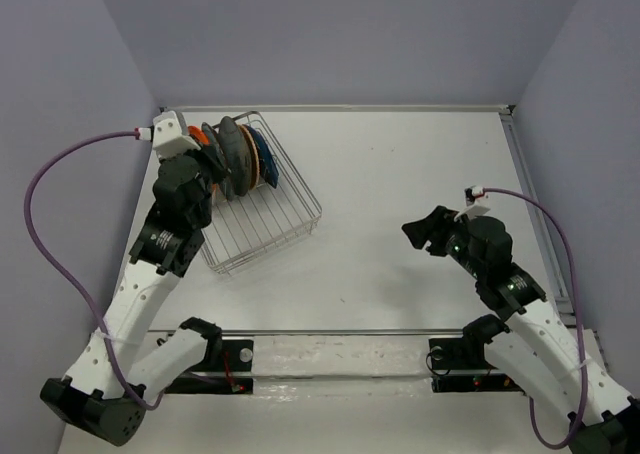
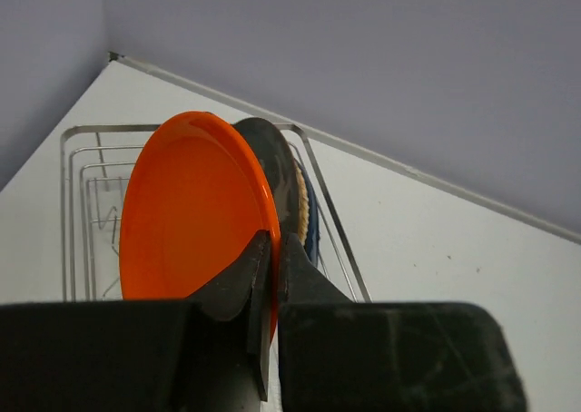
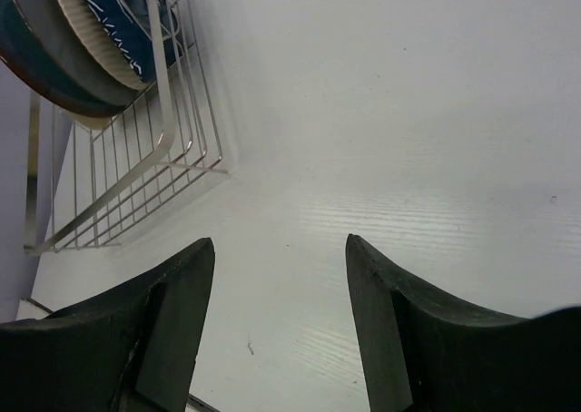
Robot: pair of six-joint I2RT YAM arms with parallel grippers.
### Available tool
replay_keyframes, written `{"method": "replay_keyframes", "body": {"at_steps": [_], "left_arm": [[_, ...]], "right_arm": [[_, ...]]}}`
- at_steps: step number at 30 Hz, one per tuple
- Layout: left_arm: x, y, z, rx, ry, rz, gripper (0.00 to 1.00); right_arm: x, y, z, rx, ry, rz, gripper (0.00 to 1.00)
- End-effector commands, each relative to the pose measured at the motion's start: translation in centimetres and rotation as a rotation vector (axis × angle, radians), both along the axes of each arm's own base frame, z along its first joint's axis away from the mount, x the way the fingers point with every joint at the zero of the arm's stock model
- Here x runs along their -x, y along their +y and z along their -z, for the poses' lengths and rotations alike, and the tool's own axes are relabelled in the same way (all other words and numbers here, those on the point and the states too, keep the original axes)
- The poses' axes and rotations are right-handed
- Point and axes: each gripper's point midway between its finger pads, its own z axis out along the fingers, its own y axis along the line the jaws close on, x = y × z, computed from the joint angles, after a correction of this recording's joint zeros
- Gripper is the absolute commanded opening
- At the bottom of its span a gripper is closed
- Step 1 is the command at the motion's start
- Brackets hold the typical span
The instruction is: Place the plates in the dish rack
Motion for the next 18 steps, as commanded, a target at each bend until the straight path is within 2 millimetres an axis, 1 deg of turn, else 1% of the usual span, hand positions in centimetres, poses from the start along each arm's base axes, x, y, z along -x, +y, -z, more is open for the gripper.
{"method": "replay_keyframes", "body": {"at_steps": [1, 2, 3, 4, 6, 7, 8, 9, 10, 11, 12, 13, 16, 17, 18], "left_arm": [[-1.6, 2.3, -2.2, 0.052, -0.081, 0.002, 0.05], [-1.9, 3.7, -2.0, 0.062, -0.083, -0.036, 0.05], [-2.3, 4.0, -3.0, 0.071, -0.128, -0.032, 0.05], [-2.6, 4.4, -3.2, 0.069, -0.140, -0.037, 0.05], [-3.6, 5.1, -2.6, 0.067, -0.135, -0.043, 0.05], [-4.1, 5.6, -3.1, 0.077, -0.161, -0.030, 0.05], [-4.6, 5.7, -2.5, 0.084, -0.160, -0.016, 0.05], [-4.8, 5.3, -3.3, 0.090, -0.199, 0.026, 0.06], [-5.1, 5.4, -3.3, 0.096, -0.211, 0.038, 0.06], [-5.6, 6.4, -2.3, 0.102, -0.204, 0.020, 0.06], [-5.8, 6.3, -2.5, 0.106, -0.218, 0.045, 0.05], [-6.6, 7.3, -1.5, 0.121, -0.195, 0.032, 0.06], [-7.4, 7.5, -0.6, 0.135, -0.192, 0.065, 0.05], [-7.9, 7.8, 0.3, 0.138, -0.175, 0.064, 0.05], [-8.1, 7.6, 0.3, 0.138, -0.181, 0.080, 0.05]], "right_arm": [[-0.1, 1.0, -1.4, -0.032, -0.072, -0.056, 0.65], [0.0, 1.0, -1.4, -0.031, -0.073, -0.063, 0.65], [0.1, 1.1, -1.0, -0.028, -0.066, -0.071, 0.65], [0.2, 1.2, -0.9, -0.029, -0.066, -0.079, 0.65], [0.3, 1.5, -0.8, -0.034, -0.068, -0.097, 0.65], [0.4, 1.6, -0.7, -0.036, -0.066, -0.101, 0.65], [0.4, 1.6, -0.6, -0.035, -0.065, -0.106, 0.65], [0.4, 1.6, -0.5, -0.036, -0.063, -0.105, 0.65], [0.4, 1.6, -0.4, -0.036, -0.062, -0.105, 0.65], [0.5, 1.7, -0.4, -0.036, -0.062, -0.110, 0.65], [0.5, 1.7, -0.4, -0.035, -0.064, -0.112, 0.65], [0.6, 1.7, -0.4, -0.036, -0.065, -0.117, 0.65], [0.8, 1.8, -0.1, -0.037, -0.058, -0.124, 0.65], [0.8, 1.9, -0.1, -0.036, -0.057, -0.127, 0.65], [0.7, 1.9, 0.1, -0.032, -0.053, -0.131, 0.65]]}}
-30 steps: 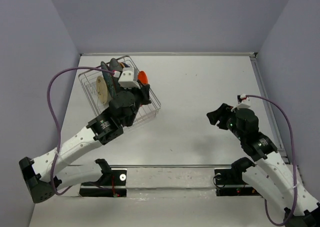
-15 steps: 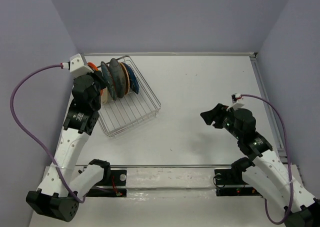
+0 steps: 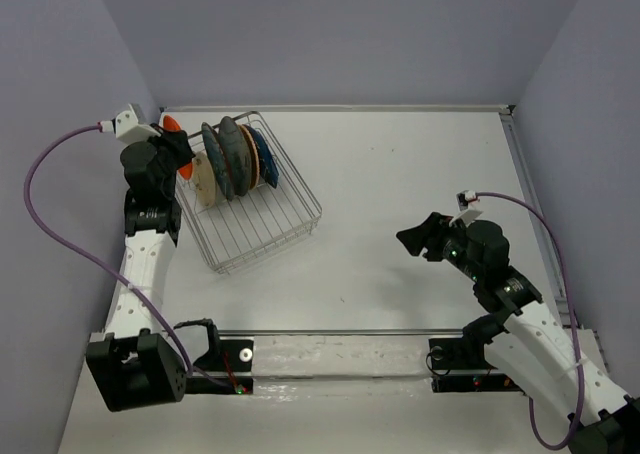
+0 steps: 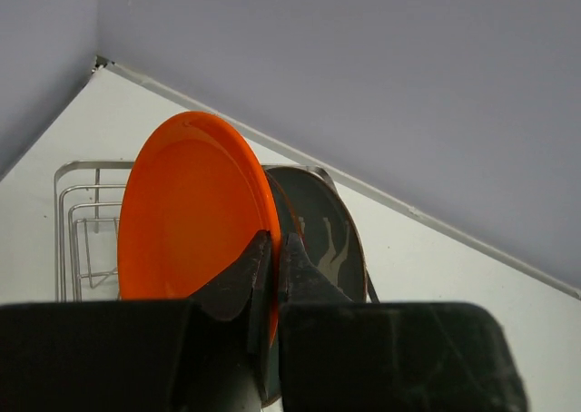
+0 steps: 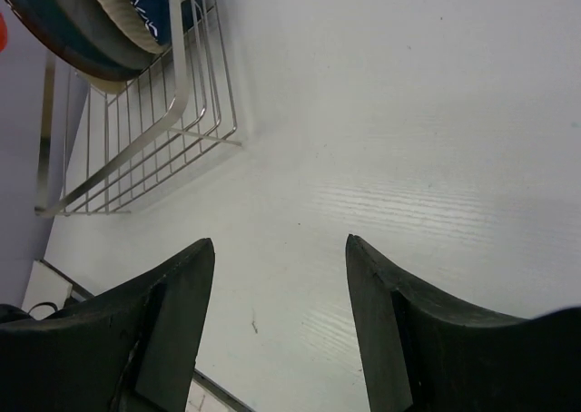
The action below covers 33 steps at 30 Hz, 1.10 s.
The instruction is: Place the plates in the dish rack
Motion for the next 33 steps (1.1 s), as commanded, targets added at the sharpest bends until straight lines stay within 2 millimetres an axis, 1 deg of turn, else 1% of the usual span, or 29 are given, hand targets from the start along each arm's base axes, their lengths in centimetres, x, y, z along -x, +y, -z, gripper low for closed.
{"method": "replay_keyframes", "body": {"at_steps": [1, 2, 3, 4, 5, 6, 7, 8, 9, 11, 13, 14, 16, 20, 22, 25, 28, 31, 33], "left_arm": [[-1.2, -1.3, -1.9, 0.016, -0.118, 0.110, 0.05], [-1.4, -1.3, -1.6, 0.020, -0.112, 0.111, 0.05], [-1.6, -1.4, -1.8, 0.029, -0.127, 0.121, 0.05], [-1.7, -1.6, -1.4, 0.035, -0.126, 0.131, 0.05], [-2.1, -1.7, -0.7, 0.046, -0.113, 0.135, 0.05], [-2.2, -1.8, -0.6, 0.058, -0.119, 0.142, 0.05], [-2.5, -1.8, 0.2, 0.067, -0.105, 0.146, 0.05], [-2.5, -1.9, 0.0, 0.068, -0.111, 0.148, 0.05], [-2.7, -1.8, 0.6, 0.075, -0.101, 0.143, 0.05], [-2.8, -1.5, 1.4, 0.077, -0.089, 0.126, 0.05], [-2.8, -1.0, 1.7, 0.071, -0.089, 0.103, 0.05], [-2.7, -0.8, 2.5, 0.069, -0.074, 0.094, 0.05], [-2.8, -0.5, 3.1, 0.072, -0.072, 0.086, 0.05], [-3.1, 0.1, 5.7, 0.084, -0.027, 0.080, 0.05], [-3.0, 0.5, 6.4, 0.083, -0.014, 0.061, 0.05], [-2.9, 1.2, 6.9, 0.084, -0.008, 0.025, 0.05], [-2.8, 1.6, 8.0, 0.089, 0.015, 0.003, 0.05], [-2.7, 2.4, 9.8, 0.113, 0.061, -0.046, 0.06], [-2.5, 2.9, 10.7, 0.116, 0.086, -0.078, 0.08]], "right_arm": [[-0.2, 0.6, -1.1, -0.008, -0.057, -0.038, 0.65], [-0.3, 0.6, -1.2, -0.008, -0.061, -0.039, 0.65], [-0.3, 0.6, -1.2, -0.006, -0.060, -0.039, 0.65], [-0.3, 0.6, -1.1, -0.005, -0.059, -0.041, 0.65], [-0.3, 0.6, -1.0, -0.002, -0.057, -0.040, 0.65], [-0.2, 0.6, -1.1, -0.004, -0.061, -0.041, 0.65], [-0.2, 0.6, -1.1, -0.006, -0.061, -0.042, 0.65], [-0.2, 0.6, -1.1, -0.005, -0.059, -0.042, 0.65], [-0.2, 0.6, -1.0, -0.006, -0.057, -0.042, 0.65], [-0.1, 0.6, -0.9, -0.006, -0.053, -0.042, 0.65], [-0.1, 0.6, -0.8, -0.006, -0.050, -0.041, 0.65], [-0.1, 0.6, -0.8, -0.006, -0.049, -0.043, 0.65], [-0.1, 0.7, -0.9, -0.008, -0.049, -0.047, 0.65], [0.0, 0.7, -1.0, -0.011, -0.047, -0.049, 0.65], [0.0, 0.8, -0.9, -0.013, -0.042, -0.053, 0.65], [0.1, 0.8, -0.7, -0.015, -0.034, -0.053, 0.65], [0.0, 0.8, -1.1, -0.021, -0.040, -0.052, 0.65], [0.0, 0.9, -1.6, -0.025, -0.051, -0.054, 0.65], [0.2, 0.9, -2.0, -0.028, -0.055, -0.060, 0.65]]}}
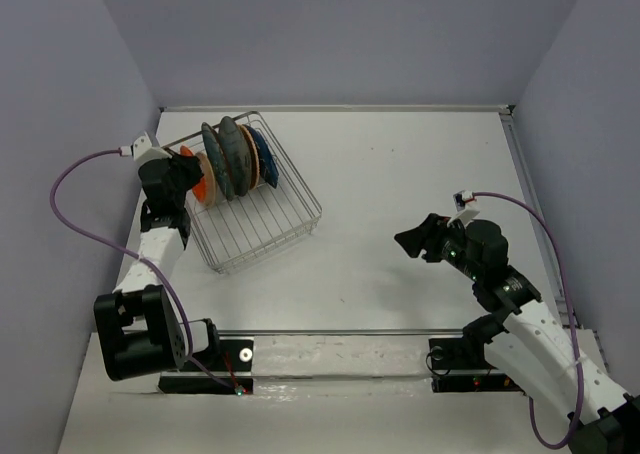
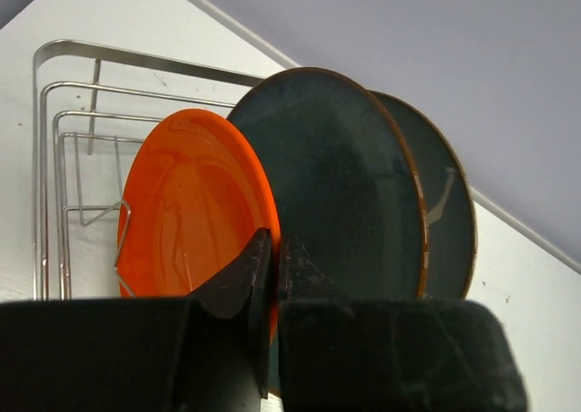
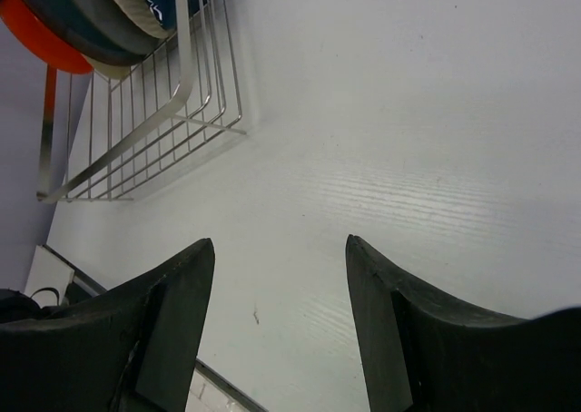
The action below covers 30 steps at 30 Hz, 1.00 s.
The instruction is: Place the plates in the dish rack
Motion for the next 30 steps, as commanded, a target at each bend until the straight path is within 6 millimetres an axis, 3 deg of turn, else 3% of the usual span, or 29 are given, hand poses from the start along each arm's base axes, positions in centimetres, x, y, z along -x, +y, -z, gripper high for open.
{"method": "replay_keyframes", "body": {"at_steps": [1, 4, 7, 10, 13, 16, 20, 23, 24, 27, 30], "left_arm": [[-0.1, 1.6, -0.6, -0.007, -0.039, -0.087, 0.15], [0.0, 1.8, -0.5, -0.011, -0.018, -0.097, 0.29], [0.1, 2.4, -0.2, -0.021, -0.007, -0.128, 0.37], [0.0, 2.1, -0.7, -0.018, -0.015, -0.112, 0.58], [0.2, 1.2, -2.9, -0.014, -0.055, -0.065, 0.75], [0.9, 0.1, -6.6, -0.020, -0.128, -0.007, 0.84], [3.6, -2.1, -13.0, -0.052, -0.254, 0.081, 0.99], [5.7, -3.5, -15.5, -0.054, -0.314, 0.116, 0.99], [7.3, -4.4, -16.9, -0.042, -0.365, 0.139, 0.99], [10.5, -6.7, -18.8, -0.040, -0.443, 0.245, 0.99], [13.9, -8.6, -19.5, -0.055, -0.513, 0.334, 0.99]], "right_arm": [[-0.1, 0.4, -2.4, -0.030, -0.067, -0.021, 0.65], [-0.1, 0.0, -3.2, -0.023, -0.086, -0.006, 0.65], [0.0, -0.2, -4.1, -0.022, -0.100, 0.000, 0.66], [0.1, -0.5, -5.0, -0.024, -0.116, 0.009, 0.66], [0.0, -1.0, -6.2, -0.011, -0.143, 0.030, 0.66], [0.0, -1.3, -7.2, 0.000, -0.165, 0.042, 0.66], [-0.2, -1.9, -9.5, 0.014, -0.212, 0.064, 0.71], [-0.5, -2.9, -10.7, 0.049, -0.248, 0.105, 0.91], [-0.5, -3.6, -11.6, 0.068, -0.276, 0.133, 1.00], [-0.4, -5.0, -13.2, 0.094, -0.313, 0.197, 1.00], [0.8, -5.8, -16.5, 0.056, -0.367, 0.220, 1.00]]}}
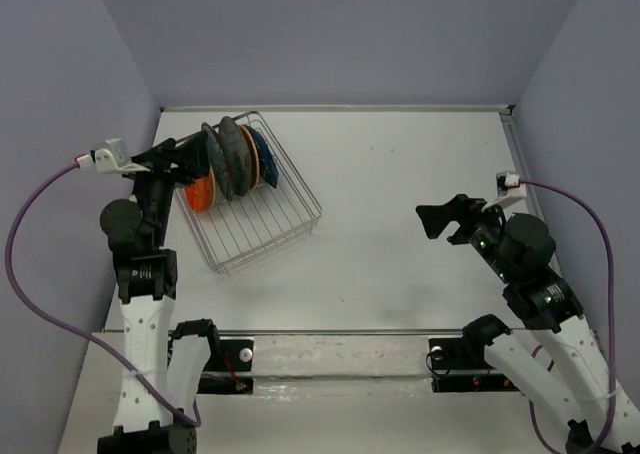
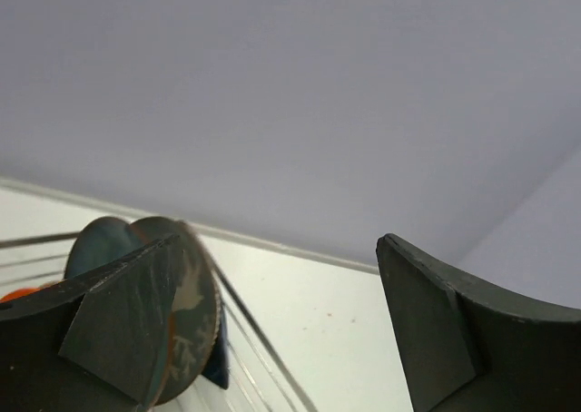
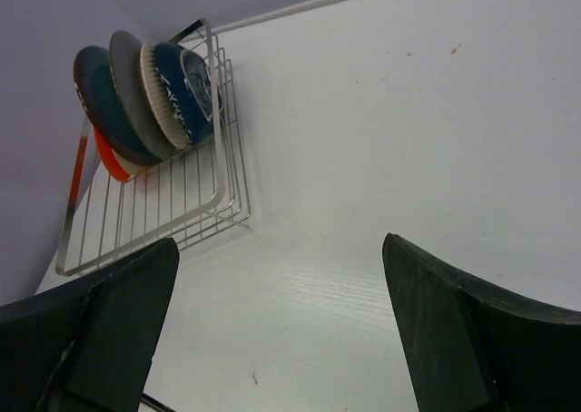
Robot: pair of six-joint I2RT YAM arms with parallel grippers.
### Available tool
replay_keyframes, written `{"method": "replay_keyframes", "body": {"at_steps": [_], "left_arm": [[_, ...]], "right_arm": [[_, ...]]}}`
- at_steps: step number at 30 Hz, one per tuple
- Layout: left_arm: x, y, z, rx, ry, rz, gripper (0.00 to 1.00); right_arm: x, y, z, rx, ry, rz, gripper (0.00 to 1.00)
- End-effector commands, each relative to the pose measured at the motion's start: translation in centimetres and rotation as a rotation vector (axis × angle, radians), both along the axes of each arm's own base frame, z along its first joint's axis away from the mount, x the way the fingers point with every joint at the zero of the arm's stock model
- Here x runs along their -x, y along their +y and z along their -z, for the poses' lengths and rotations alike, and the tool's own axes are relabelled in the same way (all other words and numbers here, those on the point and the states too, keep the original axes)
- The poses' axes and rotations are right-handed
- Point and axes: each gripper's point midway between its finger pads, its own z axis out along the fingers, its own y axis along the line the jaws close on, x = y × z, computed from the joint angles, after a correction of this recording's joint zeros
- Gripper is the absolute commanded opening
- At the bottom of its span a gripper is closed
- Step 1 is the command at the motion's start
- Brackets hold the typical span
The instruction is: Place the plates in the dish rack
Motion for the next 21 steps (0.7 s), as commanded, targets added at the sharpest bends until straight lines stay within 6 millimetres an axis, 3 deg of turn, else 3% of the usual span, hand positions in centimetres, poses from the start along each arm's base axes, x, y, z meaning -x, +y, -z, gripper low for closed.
{"method": "replay_keyframes", "body": {"at_steps": [1, 2, 5, 12, 18, 21], "left_arm": [[4.5, -3.3, -1.0, -0.039, -0.094, 0.162, 0.99], [6.1, -3.5, -1.2, -0.048, -0.136, 0.163, 0.99], [7.5, -4.0, -0.8, -0.068, -0.131, 0.176, 0.99], [8.3, -6.4, 1.2, -0.108, -0.103, 0.290, 0.99], [8.2, -7.2, 2.6, -0.128, -0.085, 0.330, 0.99], [8.1, -7.3, 3.0, -0.129, -0.075, 0.333, 0.99]], "right_arm": [[1.4, -2.4, -6.2, -0.017, -0.141, 0.081, 1.00], [1.5, -2.9, -6.8, -0.026, -0.153, 0.101, 1.00], [2.1, -4.1, -8.5, -0.055, -0.200, 0.151, 1.00], [2.0, -5.9, -8.1, -0.046, -0.209, 0.247, 1.00], [2.1, -5.8, -8.1, -0.062, -0.210, 0.244, 1.00], [2.0, -5.9, -9.1, -0.061, -0.222, 0.247, 1.00]]}}
